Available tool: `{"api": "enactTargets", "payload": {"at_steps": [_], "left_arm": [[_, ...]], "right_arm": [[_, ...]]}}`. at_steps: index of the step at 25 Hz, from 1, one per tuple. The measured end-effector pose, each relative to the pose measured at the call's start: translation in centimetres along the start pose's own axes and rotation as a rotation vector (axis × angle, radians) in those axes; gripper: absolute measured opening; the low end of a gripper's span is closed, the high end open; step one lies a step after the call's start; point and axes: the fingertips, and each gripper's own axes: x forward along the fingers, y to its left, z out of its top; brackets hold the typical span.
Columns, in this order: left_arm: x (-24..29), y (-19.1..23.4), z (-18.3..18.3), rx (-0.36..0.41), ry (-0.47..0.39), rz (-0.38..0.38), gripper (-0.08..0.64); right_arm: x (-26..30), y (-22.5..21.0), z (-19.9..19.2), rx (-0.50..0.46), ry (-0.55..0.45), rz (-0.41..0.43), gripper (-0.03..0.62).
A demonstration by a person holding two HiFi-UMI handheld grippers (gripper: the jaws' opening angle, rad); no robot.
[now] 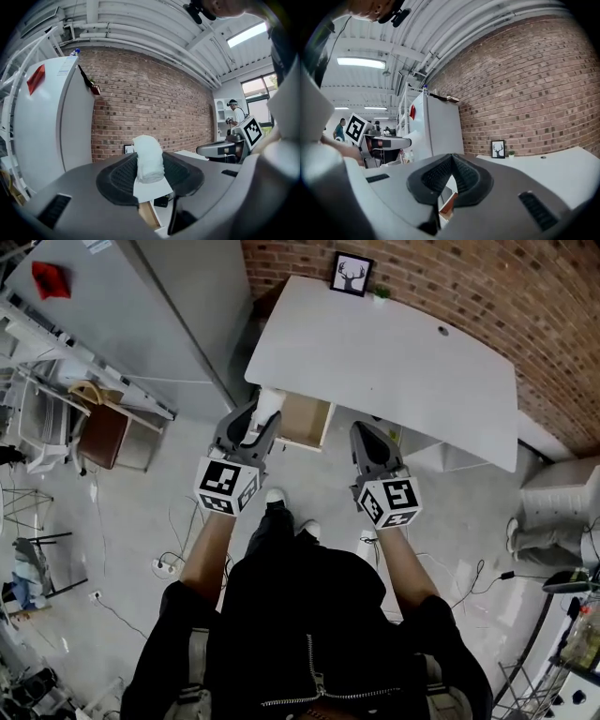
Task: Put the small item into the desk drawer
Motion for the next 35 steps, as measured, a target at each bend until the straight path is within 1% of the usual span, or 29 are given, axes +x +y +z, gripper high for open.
{"api": "enactTargets", "payload": {"at_steps": [4, 11, 18, 22, 26, 35], "left_arm": [[0.6, 2.1, 0.7, 0.002, -0.020, 0.022, 0.169], [3.2, 5.1, 2.1, 0.010, -0.051, 0.021, 0.169], [4.7, 6.1, 1.9, 0.001, -0.043, 0.003, 0.169], [5.1, 6.1, 1.0, -0.002, -0.024, -0.008, 0.169], [5.5, 5.8, -0.4, -0.013, 0.013, -0.027, 0.169], [6.6, 5.1, -5.5, -0.056, 0.113, -0.072, 0.169]], "right_arm": [[2.5, 0.0, 0.6, -0.018, -0.002, 0.024, 0.005], [6.2, -1.4, 2.5, -0.030, -0.028, 0.013, 0.005], [7.4, -1.8, 2.3, -0.023, -0.020, 0.001, 0.005], [7.5, -2.0, 1.6, -0.019, -0.009, -0.008, 0.005], [7.5, -2.3, 0.6, -0.003, 0.018, -0.018, 0.005], [7.5, -3.0, -3.2, 0.026, 0.095, -0.045, 0.005]]}}
